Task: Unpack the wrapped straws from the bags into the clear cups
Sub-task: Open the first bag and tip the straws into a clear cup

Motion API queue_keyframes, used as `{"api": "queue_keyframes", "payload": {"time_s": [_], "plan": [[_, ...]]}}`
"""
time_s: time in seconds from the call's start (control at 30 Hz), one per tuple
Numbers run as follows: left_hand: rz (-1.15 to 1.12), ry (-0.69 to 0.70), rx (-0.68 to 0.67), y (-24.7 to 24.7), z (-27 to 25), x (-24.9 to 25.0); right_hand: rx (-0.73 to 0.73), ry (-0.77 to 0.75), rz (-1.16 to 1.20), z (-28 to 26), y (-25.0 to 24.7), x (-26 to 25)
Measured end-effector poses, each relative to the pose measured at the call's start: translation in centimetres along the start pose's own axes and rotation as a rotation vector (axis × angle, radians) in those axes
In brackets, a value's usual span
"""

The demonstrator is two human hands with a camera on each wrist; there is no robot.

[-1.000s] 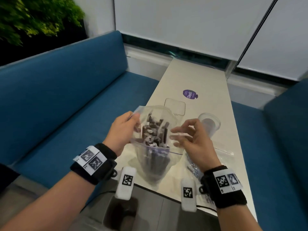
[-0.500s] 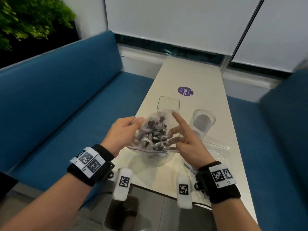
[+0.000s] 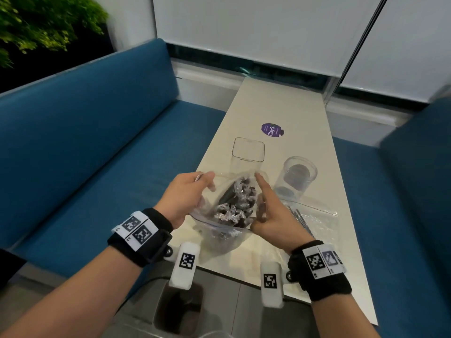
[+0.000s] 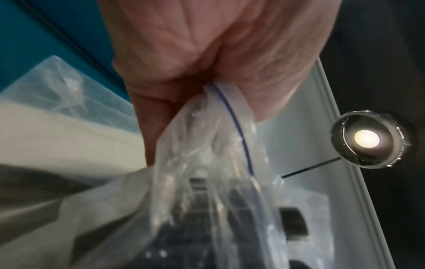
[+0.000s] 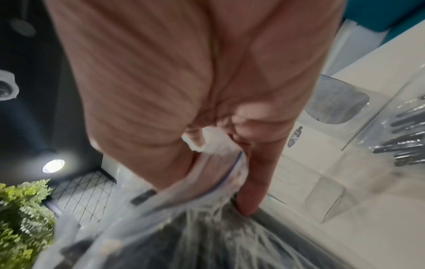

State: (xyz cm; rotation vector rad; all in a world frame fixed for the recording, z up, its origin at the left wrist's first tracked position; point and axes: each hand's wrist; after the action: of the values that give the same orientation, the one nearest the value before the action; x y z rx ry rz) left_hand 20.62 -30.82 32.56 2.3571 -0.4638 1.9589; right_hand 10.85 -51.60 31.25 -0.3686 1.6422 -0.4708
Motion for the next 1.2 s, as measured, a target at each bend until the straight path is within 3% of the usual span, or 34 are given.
{"api": "queue_keyframes", "payload": {"time_s": [0.2, 0.3, 0.4, 0.47, 0.53, 0.63, 0.73, 0.87, 0.93, 1.07, 1.2], "plan": [[-0.263, -0.190, 0.097, 0.2, 0.4, -1.1, -0.011, 0.055, 0.037, -0.4, 0.4, 0.4], [-0.301, -0.153, 0.101, 0.1, 0.1, -1.0, 0.007, 0.109, 0.331, -0.5, 0.9, 0.5], [-0.399, -0.102, -0.019, -0.7, -0.3, -0.5, 0.035, 0.107, 0.552, -0.4, 0.9, 0.7], [-0.337, -0.033, -0.150, -1.2, -0.9, -0.3, 0.009, 0.091, 0.590, -0.4, 0.8, 0.5], [-0.163, 0.014, -0.221, -1.3, -1.4, -0.5, -0.009, 0.100, 0.581, -0.3, 0.6, 0.4], [-0.054, 0.033, -0.215, -1.1, -1.7, -0.9, -0.006, 0.105, 0.591, -0.3, 0.6, 0.6], [-0.216, -0.008, -0.253, -0.9, -1.8, -0.6, -0.019, 0.084, 0.592, -0.4, 0.8, 0.6], [-0.420, -0.057, -0.333, -0.9, -1.5, -0.4, -0.127, 0.013, 0.264, -1.0, 0.7, 0.0], [-0.319, -0.034, -0.348, -0.7, -1.8, -0.4, -0.144, 0.031, 0.206, -1.2, 0.9, -0.3], [0.225, 0.046, -0.266, -0.6, -3.3, -0.4, 0.002, 0.062, 0.352, -1.0, 1.5, -0.5], [0.053, -0.035, -0.341, -0.4, -3.7, -0.7, 0.096, 0.048, 0.428, -0.6, 1.3, -0.4]]}}
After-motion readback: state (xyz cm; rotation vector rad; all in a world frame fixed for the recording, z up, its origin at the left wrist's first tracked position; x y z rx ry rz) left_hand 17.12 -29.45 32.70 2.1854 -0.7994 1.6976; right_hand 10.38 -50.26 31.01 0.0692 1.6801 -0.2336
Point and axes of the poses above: each hand's wrist, its own z-axis towards the middle knuckle, its own y-axis out of the palm, x = y × z, and after that the axes turned 3 degrees about x, right-handed
